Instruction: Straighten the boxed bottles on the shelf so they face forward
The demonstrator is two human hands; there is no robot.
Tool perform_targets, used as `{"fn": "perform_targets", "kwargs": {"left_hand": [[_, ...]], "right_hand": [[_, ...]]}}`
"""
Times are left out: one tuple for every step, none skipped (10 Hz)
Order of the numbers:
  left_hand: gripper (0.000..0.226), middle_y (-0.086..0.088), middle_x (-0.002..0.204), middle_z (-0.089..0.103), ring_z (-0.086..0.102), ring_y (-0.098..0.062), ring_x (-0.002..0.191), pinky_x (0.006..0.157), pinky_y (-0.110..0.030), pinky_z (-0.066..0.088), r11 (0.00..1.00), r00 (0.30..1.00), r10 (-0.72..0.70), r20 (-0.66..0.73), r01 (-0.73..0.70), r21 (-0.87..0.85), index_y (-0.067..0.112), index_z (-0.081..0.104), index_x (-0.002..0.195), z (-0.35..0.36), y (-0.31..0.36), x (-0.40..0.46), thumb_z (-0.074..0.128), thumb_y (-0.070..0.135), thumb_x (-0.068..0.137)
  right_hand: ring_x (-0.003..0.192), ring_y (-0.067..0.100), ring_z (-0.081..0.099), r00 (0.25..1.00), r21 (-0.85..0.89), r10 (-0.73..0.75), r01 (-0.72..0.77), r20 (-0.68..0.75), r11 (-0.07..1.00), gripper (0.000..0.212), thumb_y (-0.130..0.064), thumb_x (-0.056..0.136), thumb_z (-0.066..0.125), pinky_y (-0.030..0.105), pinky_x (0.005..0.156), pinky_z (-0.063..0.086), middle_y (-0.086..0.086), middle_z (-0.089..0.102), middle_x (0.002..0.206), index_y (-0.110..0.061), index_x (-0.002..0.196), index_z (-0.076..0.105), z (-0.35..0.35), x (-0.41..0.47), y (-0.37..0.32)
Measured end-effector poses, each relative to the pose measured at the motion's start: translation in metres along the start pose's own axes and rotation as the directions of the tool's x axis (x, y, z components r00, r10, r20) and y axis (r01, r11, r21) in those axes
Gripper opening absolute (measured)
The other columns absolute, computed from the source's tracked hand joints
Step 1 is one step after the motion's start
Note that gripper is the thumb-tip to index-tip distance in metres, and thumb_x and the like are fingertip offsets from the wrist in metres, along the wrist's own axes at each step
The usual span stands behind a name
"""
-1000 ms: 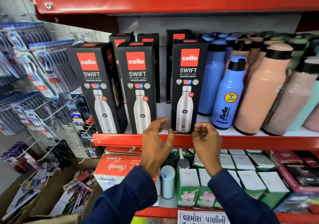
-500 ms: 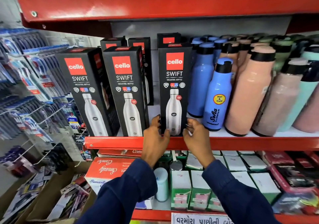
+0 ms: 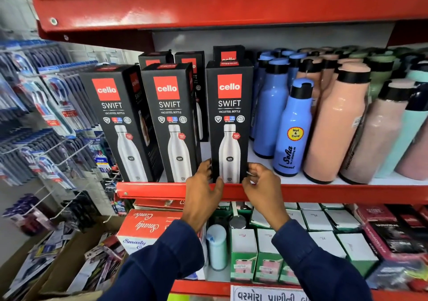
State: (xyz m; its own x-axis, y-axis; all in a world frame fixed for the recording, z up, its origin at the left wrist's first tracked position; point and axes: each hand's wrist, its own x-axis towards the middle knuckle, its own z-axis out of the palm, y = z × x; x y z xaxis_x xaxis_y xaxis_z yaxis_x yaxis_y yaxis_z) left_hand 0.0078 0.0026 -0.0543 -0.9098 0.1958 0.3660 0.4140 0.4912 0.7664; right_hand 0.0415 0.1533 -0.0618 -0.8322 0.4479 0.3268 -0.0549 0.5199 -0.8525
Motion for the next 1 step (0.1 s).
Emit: {"fn": "perform_targets", "kwargs": {"left_hand": [[0.06,-0.011,0.133,0.065,0.064,-0.022,0.122,0.093,-0.016,0.042,1.0,1.0,0.023,-0.019,-0.023,0.001,0.008,0.042,0.146,-0.007,0.0018,0.0003,0.064,0.02,0.091]], "right_hand": [[0.096,0.012,0.069,1.0,0.058,0.027,-0.026,-0.014,0.998,0.041,-0.004,0.081,0.063,-0.005,0.068,0.043,0.002,0.071,0.115,-0.01,0.122,0.062,-0.0051,-0.0011,-0.0037]]}}
